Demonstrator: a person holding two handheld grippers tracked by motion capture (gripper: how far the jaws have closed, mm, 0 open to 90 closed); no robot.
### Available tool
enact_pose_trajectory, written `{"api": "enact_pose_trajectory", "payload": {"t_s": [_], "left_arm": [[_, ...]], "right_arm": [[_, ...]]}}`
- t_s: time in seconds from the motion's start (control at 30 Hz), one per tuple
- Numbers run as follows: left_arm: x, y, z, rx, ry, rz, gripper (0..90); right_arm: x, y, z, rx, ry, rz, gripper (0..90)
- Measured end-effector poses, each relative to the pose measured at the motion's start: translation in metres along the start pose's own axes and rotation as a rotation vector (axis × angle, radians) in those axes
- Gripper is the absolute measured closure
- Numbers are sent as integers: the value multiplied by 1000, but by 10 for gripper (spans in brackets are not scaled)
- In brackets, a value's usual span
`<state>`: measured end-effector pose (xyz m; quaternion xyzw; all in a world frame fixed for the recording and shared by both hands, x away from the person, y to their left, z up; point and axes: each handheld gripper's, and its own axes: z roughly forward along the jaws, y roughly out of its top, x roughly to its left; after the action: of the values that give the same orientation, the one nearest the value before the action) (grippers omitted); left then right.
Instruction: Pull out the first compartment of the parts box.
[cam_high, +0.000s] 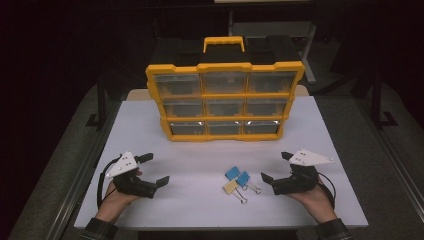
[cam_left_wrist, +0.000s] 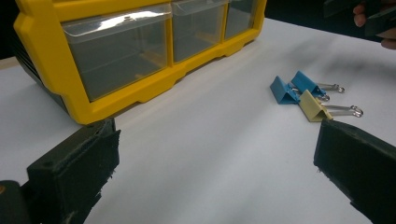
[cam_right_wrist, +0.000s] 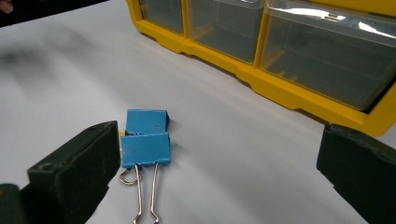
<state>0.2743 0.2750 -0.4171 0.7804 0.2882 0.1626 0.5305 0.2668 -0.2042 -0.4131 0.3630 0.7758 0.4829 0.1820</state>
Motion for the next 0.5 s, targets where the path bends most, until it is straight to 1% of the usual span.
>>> {"api": "enact_pose_trajectory", "payload": {"t_s": [0.03,0.07,0.1,0.13,0.23,0.27,0.3,0.4,0.47,0.5], "left_arm": [[0,0,0,2,-2,-3,0],[0,0,1,-3,-1,-9,0],[0,0,1,-3,-1,-9,0],[0,0,2,9,5,-4,0],[1,0,2,10,4,0,0],[1,1,3,12,4,6,0],[1,1,4,9,3,3,0],[1,3,5,10,-3,14,0],[0,4,6,8,-3,7,0],[0,5,7,4,-2,8,0]], "right_arm": [[0,-1,0,2,2,-4,0],[0,-1,0,5,5,4,0],[0,-1,0,5,8,9,0],[-1,-1,0,4,11,13,0],[-2,-1,0,4,13,13,0],[-2,-1,-1,7,11,8,0],[-2,-1,-2,8,7,5,0],[-2,-1,-4,2,7,7,0],[-2,-1,-4,-5,4,-3,0],[-2,-1,-5,-10,2,1,0]]}}
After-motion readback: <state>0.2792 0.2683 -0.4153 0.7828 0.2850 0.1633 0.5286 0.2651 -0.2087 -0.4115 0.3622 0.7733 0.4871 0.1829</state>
